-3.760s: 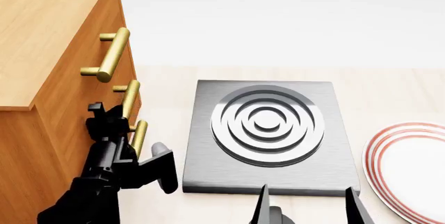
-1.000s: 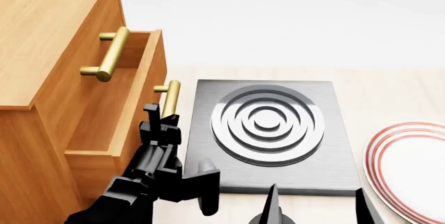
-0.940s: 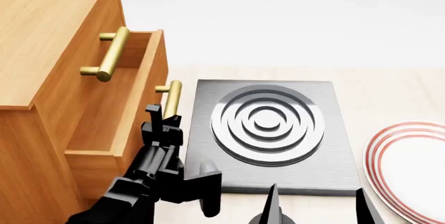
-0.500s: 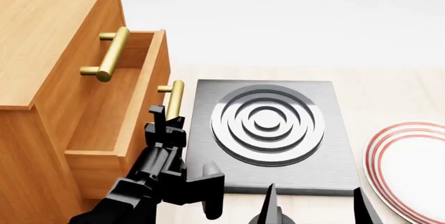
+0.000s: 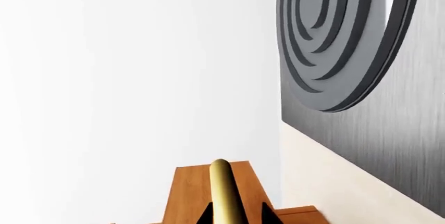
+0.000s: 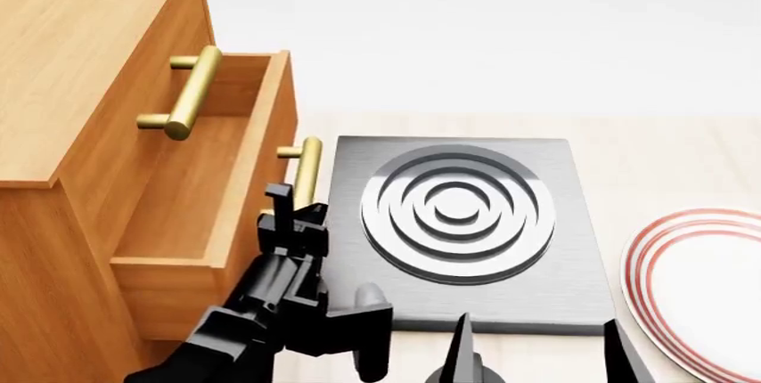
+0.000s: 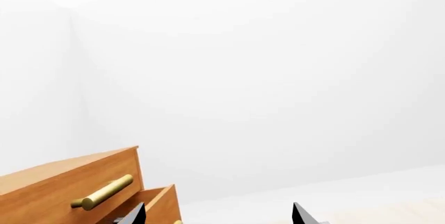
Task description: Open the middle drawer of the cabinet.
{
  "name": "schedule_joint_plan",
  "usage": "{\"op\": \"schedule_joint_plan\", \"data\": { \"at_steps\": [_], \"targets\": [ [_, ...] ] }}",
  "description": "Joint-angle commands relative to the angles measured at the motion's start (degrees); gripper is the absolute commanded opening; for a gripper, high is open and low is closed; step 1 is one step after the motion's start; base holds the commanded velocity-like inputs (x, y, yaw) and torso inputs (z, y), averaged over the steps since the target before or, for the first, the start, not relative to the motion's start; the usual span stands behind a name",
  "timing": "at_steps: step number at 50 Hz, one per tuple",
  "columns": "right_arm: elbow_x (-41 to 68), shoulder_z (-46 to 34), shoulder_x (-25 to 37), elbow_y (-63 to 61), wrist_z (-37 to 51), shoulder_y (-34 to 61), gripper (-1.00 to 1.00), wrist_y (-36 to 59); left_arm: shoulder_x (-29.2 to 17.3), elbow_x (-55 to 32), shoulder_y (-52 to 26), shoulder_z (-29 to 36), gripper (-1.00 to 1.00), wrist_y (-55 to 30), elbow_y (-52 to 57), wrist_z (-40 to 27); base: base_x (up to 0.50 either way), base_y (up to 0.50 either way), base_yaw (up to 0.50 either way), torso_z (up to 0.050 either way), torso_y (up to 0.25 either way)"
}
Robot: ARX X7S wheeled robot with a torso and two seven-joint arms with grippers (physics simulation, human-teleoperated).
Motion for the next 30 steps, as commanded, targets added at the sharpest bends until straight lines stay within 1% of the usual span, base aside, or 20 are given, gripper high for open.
{"op": "schedule_joint_plan", "data": {
  "at_steps": [1, 6, 7, 8, 10, 16, 30],
  "targets": [
    [0.33, -0.06, 0.19, 0.22, 0.22, 0.37, 1.0, 0.06, 2.71, 13.98, -1.53, -0.14, -1.0, -0.38, 13.92, -7.11, 0.0, 0.0, 0.0, 0.01, 0.01],
    [0.32, -0.23, 0.21, 0.36, 0.22, 0.52, 1.0, 0.09, 2.71, 12.56, -2.24, -0.2, -1.0, 1.98, 14.55, -10.66, 0.0, 0.0, 0.0, 0.0, 0.004],
    [0.24, -0.29, 0.17, 0.47, 0.2, 0.51, 1.0, 0.01, 2.71, 11.75, -2.45, -0.32, 1.0, 3.57, 14.95, -11.92, 0.0, 0.0, 0.0, 0.0, 0.0],
    [0.17, -0.36, 0.17, 0.44, 0.21, 0.5, 1.0, 0.02, 2.71, 11.53, -2.75, -0.34, 1.0, 4.08, 15.36, -13.4, 0.0, 0.0, 0.0, 0.0, 0.0],
    [0.1, -0.43, 0.17, 0.47, 0.19, 0.43, 1.0, -0.09, 2.71, 11.91, -2.93, -0.26, 1.0, 5.57, 15.65, -14.39, 0.0, 0.0, 0.0, 0.005, 0.006],
    [0.11, -0.55, 0.24, 0.43, 0.29, 0.33, 1.0, -0.13, 2.71, 11.09, -3.71, -0.34, 1.0, 6.39, 16.25, -17.24, 0.0, 0.0, 0.0, 0.0, 0.0],
    [-0.31, -1.04, 0.37, 0.23, 0.54, 0.14, 1.0, -0.11, 2.71, 10.06, -4.29, -0.37, 1.0, 6.1, 16.75, -20.08, 0.0, 0.0, 0.0, 0.0, 0.0]
  ]
}}
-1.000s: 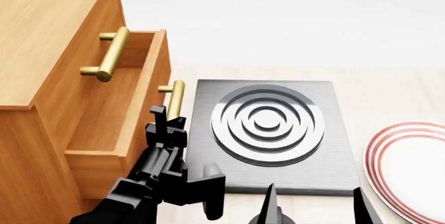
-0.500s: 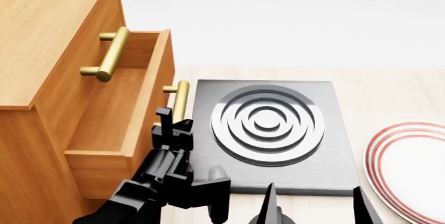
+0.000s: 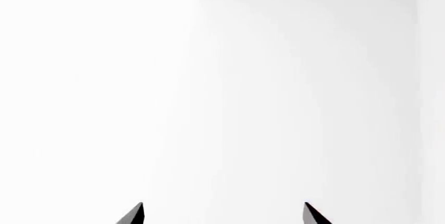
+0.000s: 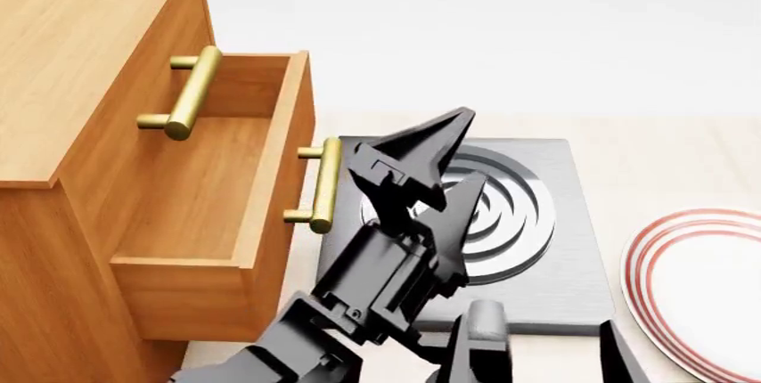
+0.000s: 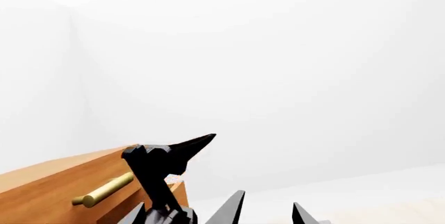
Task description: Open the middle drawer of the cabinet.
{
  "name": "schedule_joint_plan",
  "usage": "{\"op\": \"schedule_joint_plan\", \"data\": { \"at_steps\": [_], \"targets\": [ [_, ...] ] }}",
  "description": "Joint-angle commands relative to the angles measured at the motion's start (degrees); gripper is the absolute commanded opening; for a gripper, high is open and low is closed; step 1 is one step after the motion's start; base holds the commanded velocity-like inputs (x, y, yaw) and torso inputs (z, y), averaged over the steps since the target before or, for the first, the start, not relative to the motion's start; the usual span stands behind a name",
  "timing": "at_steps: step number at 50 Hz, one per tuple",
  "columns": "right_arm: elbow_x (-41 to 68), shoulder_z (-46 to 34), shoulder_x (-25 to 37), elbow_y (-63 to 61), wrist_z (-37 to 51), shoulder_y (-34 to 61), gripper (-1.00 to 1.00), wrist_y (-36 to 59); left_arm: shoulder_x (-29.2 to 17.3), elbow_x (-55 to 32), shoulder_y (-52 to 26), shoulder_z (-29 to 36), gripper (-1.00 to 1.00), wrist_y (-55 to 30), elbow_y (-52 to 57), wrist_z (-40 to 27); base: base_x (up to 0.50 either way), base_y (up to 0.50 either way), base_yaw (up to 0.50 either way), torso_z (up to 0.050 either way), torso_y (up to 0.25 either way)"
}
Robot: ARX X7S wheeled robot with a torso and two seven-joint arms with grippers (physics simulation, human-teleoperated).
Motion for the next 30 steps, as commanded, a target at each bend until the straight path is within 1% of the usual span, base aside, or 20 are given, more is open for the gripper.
{"op": "schedule_joint_plan", "data": {
  "at_steps": [1, 3, 8, 16, 23, 26, 30],
  "targets": [
    [-0.14, -0.32, 0.13, -0.13, 0.21, -0.05, 1.0, 0.05, 0.29, 0.31, -1.05, -0.09, 1.0, 0.51, 1.86, -3.78, 0.0, 0.0, 0.0, 0.0, 0.0],
    [-0.14, -0.3, 0.15, -0.09, 0.22, -0.07, 1.0, -0.04, 0.29, -1.45, -1.89, -0.21, 1.0, 0.31, 1.77, -5.13, 0.0, 0.0, 0.0, 0.0, 0.0],
    [-0.16, -0.47, 0.14, 0.07, 0.21, 0.11, 1.0, -0.04, 0.29, -2.74, -3.0, -0.2, 1.0, 0.34, 1.6, -6.89, 0.0, 0.0, 0.0, 0.0, 0.0],
    [-0.25, -0.71, 0.14, 0.34, 0.16, 0.26, 1.0, -0.2, 0.29, -2.96, -4.1, -0.19, 1.0, -0.71, 0.56, -8.96, 0.0, 0.0, 0.0, 0.0, 0.0],
    [-0.39, -1.01, 0.1, 0.62, 0.14, 0.56, 1.0, -0.16, 0.29, -1.51, -4.79, -0.08, 1.0, -3.51, -0.31, -10.95, 0.0, 0.0, 0.0, 0.0, 0.0],
    [-0.4, -1.03, 0.1, 0.67, 0.18, 0.6, 1.0, -0.22, 0.29, -3.1, -5.8, -0.27, 1.0, -4.12, -1.12, -13.87, 0.0, 0.0, 0.0, 0.0, 0.0],
    [-0.45, -1.13, 0.12, 0.77, 0.16, 0.64, 1.0, -0.31, 0.29, -2.87, -6.23, -0.14, 1.0, -5.02, -2.08, -15.34, 0.0, 0.0, 0.0, 0.0, 0.0]
  ]
}}
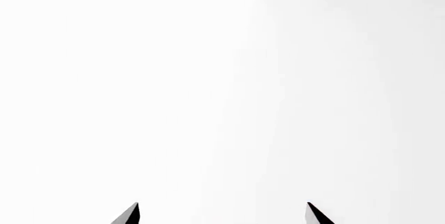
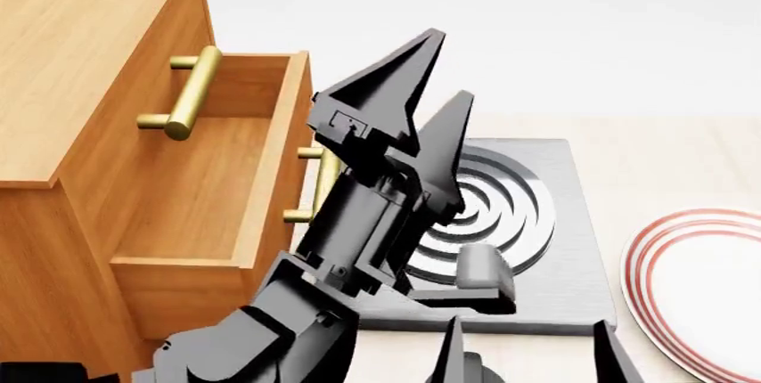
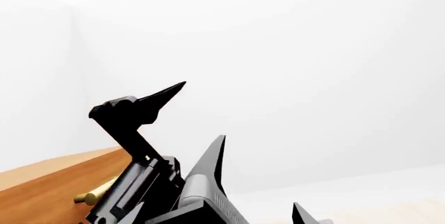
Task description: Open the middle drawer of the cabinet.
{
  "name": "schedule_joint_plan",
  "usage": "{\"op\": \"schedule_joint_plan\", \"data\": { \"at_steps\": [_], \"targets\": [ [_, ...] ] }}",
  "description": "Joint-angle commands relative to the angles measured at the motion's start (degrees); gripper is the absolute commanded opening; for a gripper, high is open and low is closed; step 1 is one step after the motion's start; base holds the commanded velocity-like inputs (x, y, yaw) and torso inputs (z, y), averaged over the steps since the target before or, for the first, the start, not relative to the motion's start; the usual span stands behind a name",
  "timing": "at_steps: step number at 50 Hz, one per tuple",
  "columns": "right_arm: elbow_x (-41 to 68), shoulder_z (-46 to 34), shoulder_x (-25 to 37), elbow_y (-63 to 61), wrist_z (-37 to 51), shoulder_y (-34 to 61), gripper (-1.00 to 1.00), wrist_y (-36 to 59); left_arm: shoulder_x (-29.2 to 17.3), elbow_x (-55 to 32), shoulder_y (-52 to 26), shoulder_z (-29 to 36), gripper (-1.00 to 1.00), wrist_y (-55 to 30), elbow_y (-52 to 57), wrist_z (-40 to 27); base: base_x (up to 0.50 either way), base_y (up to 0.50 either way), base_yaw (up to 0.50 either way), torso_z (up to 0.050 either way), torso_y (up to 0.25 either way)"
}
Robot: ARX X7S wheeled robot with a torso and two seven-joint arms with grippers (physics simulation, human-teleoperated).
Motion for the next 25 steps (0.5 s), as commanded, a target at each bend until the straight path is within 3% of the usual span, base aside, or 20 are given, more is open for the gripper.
{"op": "schedule_joint_plan", "data": {
  "at_steps": [1, 25],
  "targets": [
    [-0.16, -0.36, 0.01, 0.24, 0.03, 0.25, 1.0, -0.04, 0.0, -0.02, -1.79, 0.03, 1.0, -3.92, -2.1, -5.43, 0.0, 0.0, 0.0, 0.0, 0.0],
    [-0.67, -1.26, 0.23, -0.13, 0.39, 0.21, 1.0, 0.22, 0.0, -10.58, -7.55, -0.45, 1.0, 2.48, -1.12, -10.39, 0.0, 0.0, 0.0, 0.0, 0.0]
  ]
}}
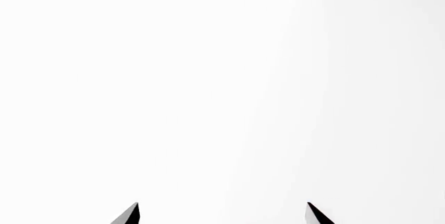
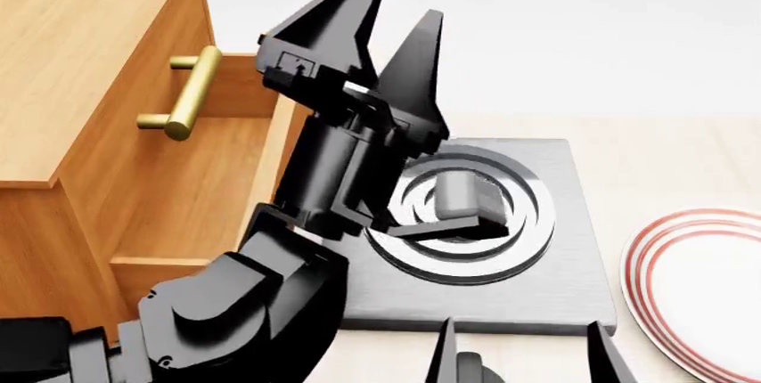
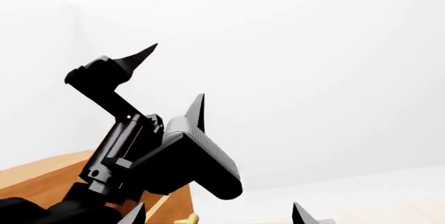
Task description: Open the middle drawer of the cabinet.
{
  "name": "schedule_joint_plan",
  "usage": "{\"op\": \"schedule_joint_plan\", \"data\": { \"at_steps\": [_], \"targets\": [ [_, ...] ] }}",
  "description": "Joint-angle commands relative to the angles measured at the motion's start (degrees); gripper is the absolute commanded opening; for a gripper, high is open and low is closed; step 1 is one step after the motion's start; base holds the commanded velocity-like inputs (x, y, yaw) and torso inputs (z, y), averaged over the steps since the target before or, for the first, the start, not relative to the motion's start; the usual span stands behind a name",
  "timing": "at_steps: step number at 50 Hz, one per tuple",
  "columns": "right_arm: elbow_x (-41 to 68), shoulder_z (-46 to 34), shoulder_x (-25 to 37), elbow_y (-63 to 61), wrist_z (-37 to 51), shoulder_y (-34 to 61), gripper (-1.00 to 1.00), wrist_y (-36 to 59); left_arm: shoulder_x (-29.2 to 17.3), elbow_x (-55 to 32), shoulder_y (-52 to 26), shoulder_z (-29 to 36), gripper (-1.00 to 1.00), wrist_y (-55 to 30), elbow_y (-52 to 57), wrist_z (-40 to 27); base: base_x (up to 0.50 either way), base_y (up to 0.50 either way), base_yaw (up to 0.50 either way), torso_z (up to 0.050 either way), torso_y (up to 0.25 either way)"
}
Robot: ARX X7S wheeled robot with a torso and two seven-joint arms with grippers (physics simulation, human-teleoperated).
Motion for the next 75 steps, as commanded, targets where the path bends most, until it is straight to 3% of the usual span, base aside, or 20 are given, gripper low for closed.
{"op": "schedule_joint_plan", "data": {
  "at_steps": [1, 10, 16, 30, 35, 37, 41, 44, 49, 58, 61, 68, 70, 75],
  "targets": [
    [-0.11, -0.42, 0.1, -0.12, 0.16, 0.11, 1.0, 0.22, 0.02, -3.21, -2.02, -0.05, 1.0, 2.19, 1.47, -1.48, 0.0, 0.0, 0.0, 0.0, 0.0],
    [-0.06, -0.66, 0.19, -0.04, 0.19, 0.27, 1.0, 0.28, 0.02, -7.74, -5.5, -0.4, 1.0, 2.32, 3.8, -1.02, 0.0, 0.0, 0.0, 0.0, 0.0],
    [-0.07, -0.72, 0.32, -0.11, 0.29, 0.29, 1.0, 0.32, 0.02, -9.28, -6.75, -0.23, 1.0, 5.4, 3.74, 10.53, 0.0, 0.0, 0.0, 0.0, 0.0],
    [-0.55, -1.31, 0.27, 0.36, 0.25, 0.7, 1.0, 0.32, 0.01, -13.68, -14.46, -0.91, 1.0, 3.97, 3.28, 18.42, 0.0, 0.0, 0.0, 0.0, 0.0],
    [-0.69, -1.43, 0.3, 0.46, 0.24, 0.65, 1.0, 0.14, -0.54, -22.53, -17.47, -6.09, 1.0, 5.38, 2.26, 20.76, 0.0, 0.0, 0.0, 0.0, 0.0],
    [-0.97, -1.8, 0.25, 0.41, 0.22, 0.79, 1.0, 0.38, -2.12, -29.41, -16.88, -12.61, 1.0, 5.12, 4.44, 22.59, 0.0, 0.0, 0.0, 0.0, 0.0],
    [-1.31, -1.99, 0.23, 0.33, 0.34, 0.68, 1.0, 0.34, -3.71, -31.93, -18.07, -14.1, 1.0, 3.27, 6.82, 24.43, 0.0, 0.0, 0.0, 0.0, 0.0],
    [-1.39, -1.89, 0.4, 0.24, 0.4, 0.49, 1.0, 0.18, -5.21, -35.51, -19.68, -15.53, 1.0, 3.08, 8.51, 29.68, 0.0, 0.0, 0.0, 0.0, 0.0],
    [-1.16, -1.84, 0.44, 0.64, 0.29, 0.48, 1.0, -0.13, -6.54, -43.19, -22.68, -22.46, 1.0, -0.22, 8.31, 32.94, 0.0, 0.0, 0.0, 0.0, 0.0],
    [-1.14, -1.93, 0.57, 0.73, 0.34, 0.49, 1.0, -0.25, -4.01, -60.79, -27.47, -32.18, 1.0, -15.91, -4.78, 42.31, 0.0, 0.0, 0.0, 0.0, 0.0],
    [-0.87, -1.67, 0.69, 0.78, 0.4, 0.41, 1.0, -0.45, -2.53, -61.92, -28.63, -32.27, 1.0, -17.99, -11.79, 45.33, 0.0, 0.0, 0.0, 0.0, 0.0],
    [-0.68, -1.69, 0.64, 1.2, 0.56, 0.7, 1.0, -0.29, -0.99, -58.9, -30.01, -27.78, 1.0, -14.42, -18.8, 54.96, 0.0, 0.0, 0.0, 0.0, 0.0],
    [-0.7, -1.68, 0.67, 1.18, 0.57, 0.59, 1.0, -0.44, -0.04, -63.63, -31.12, -28.55, 1.0, -17.68, -23.12, 54.86, 0.0, 0.0, 0.0, 0.0, 0.0],
    [-0.66, -1.81, 0.64, 1.39, 0.59, 0.71, 1.0, -0.42, -0.01, -71.47, -33.53, -21.24, 1.0, -20.69, -26.16, 57.2, 0.0, 0.0, 0.0, 0.0, 0.0]
  ]
}}
